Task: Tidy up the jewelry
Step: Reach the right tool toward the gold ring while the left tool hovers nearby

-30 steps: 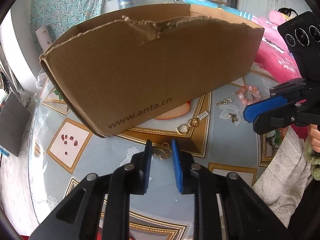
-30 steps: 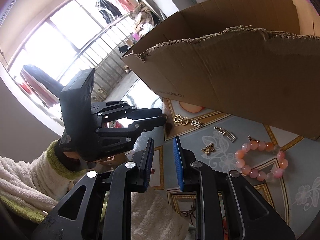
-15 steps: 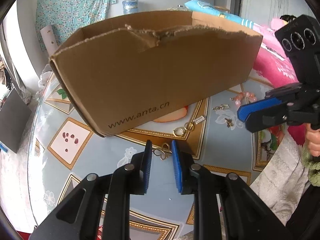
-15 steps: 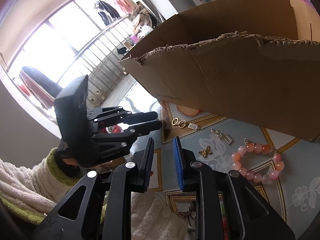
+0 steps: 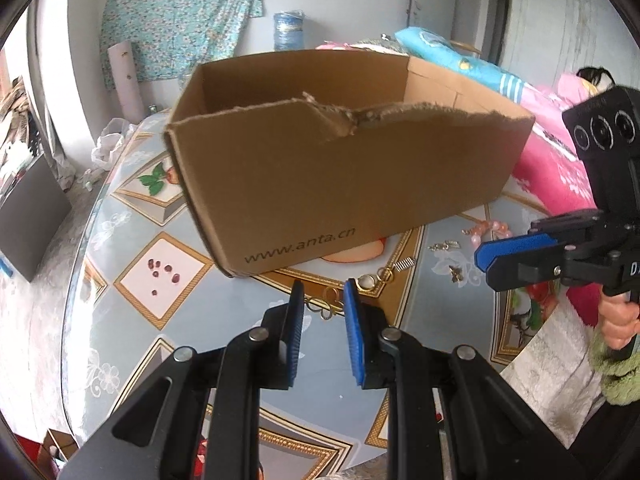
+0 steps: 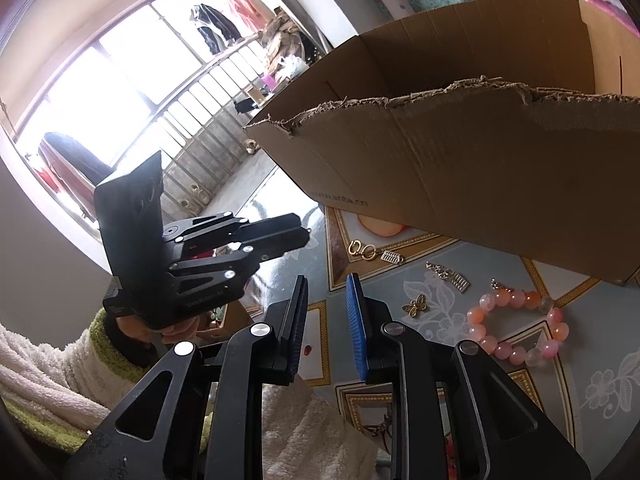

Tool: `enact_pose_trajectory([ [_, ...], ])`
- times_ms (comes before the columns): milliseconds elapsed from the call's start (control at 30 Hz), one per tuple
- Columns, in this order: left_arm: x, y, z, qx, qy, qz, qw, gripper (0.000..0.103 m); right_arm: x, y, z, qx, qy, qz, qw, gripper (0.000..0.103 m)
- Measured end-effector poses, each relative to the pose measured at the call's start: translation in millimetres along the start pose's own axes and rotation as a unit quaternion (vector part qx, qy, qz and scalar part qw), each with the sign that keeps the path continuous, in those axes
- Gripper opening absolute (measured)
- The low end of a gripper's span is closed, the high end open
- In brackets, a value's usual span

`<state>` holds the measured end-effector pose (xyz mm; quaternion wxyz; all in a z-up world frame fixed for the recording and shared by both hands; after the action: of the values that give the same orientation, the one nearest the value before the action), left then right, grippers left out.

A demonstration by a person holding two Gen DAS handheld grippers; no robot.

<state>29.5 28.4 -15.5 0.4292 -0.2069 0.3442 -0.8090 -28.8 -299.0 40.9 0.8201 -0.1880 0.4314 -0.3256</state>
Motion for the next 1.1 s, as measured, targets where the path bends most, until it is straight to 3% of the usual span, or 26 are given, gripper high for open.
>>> enact_pose_trajectory([
  [267,-22.0,-5.8,-3.5,0.015,-0.076,0.011,0.9969,0.019,2.3,-4.1,-3.6,0.007,-0.019,-0.031,0.999,0.022],
  [667,-30.5,-11.9,-7.3,0.033,-0.09,0.025,0.995,0.019,-21.0,26.4,9.6,-0.014,-0.095,-0.066,0.993,0.021],
  [867,-35.3,-13.6,-9.1,0.041,-0.097,0.019,0.9942,0.019,-33.5,43.2,13.8,-0.026,-0.162,-0.11,0.98,0.021],
  [1100,-33.7,-13.9,-13.5,0.043,-0.096,0.013,0.9944,0.019,-20.5,57.7,22.9,-0.061,-0.236,-0.15,0.958,0.021],
])
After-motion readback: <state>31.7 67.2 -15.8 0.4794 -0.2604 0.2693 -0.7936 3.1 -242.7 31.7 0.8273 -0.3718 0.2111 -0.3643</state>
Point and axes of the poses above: each gripper's, at about its wrist camera, not at the fingertips, and y roughly the way its jaws point, x to its right, z to its top, the point moved 3 cm from there along y, roughly the way its jaws point
